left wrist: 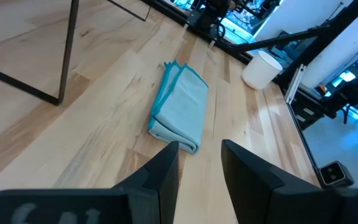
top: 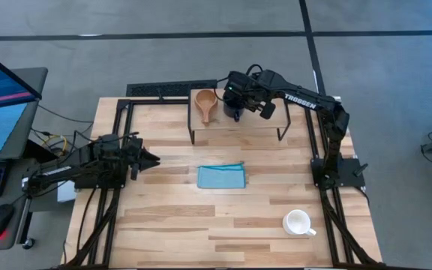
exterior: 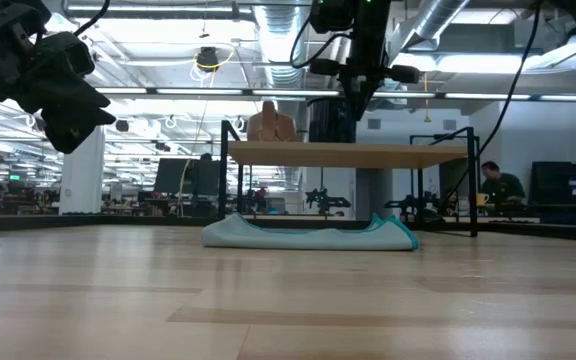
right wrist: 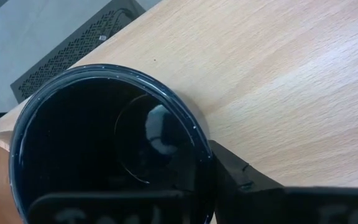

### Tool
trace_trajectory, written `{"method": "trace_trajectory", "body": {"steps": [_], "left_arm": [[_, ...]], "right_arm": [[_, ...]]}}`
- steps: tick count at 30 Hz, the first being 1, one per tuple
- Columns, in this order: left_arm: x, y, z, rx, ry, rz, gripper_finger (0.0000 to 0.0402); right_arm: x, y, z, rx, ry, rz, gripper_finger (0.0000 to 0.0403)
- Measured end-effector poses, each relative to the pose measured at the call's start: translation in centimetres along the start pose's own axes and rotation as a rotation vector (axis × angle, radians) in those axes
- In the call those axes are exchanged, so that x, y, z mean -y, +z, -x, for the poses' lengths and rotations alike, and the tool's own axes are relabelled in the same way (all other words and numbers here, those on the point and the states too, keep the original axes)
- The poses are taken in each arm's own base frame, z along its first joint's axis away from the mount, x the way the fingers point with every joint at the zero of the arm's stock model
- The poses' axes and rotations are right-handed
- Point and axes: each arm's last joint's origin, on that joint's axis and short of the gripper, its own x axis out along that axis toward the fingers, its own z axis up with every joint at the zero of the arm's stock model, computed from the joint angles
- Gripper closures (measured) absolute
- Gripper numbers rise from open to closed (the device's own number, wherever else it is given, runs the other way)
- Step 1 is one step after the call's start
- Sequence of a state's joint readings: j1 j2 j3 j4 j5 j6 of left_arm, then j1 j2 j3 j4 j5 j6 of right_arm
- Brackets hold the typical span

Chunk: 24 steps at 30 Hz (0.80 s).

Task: Stack small to large cups/mugs on shelf
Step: Put the dark blue mug on the shelf

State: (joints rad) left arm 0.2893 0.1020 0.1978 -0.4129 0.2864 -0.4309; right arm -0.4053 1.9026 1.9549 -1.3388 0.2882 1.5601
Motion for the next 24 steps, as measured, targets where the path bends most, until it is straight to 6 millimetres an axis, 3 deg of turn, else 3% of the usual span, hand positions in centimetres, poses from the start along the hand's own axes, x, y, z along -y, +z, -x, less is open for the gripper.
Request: {"method": "trace_trajectory", "body": {"steps": [24], "left_arm": [[0.05,-0.02,0.0,-0.008,-0.017,-0.001,0.0292]], "right_arm": [[-0.08,-0.21,0.06,-0.005,0.009,0.002,0.0335]]}}
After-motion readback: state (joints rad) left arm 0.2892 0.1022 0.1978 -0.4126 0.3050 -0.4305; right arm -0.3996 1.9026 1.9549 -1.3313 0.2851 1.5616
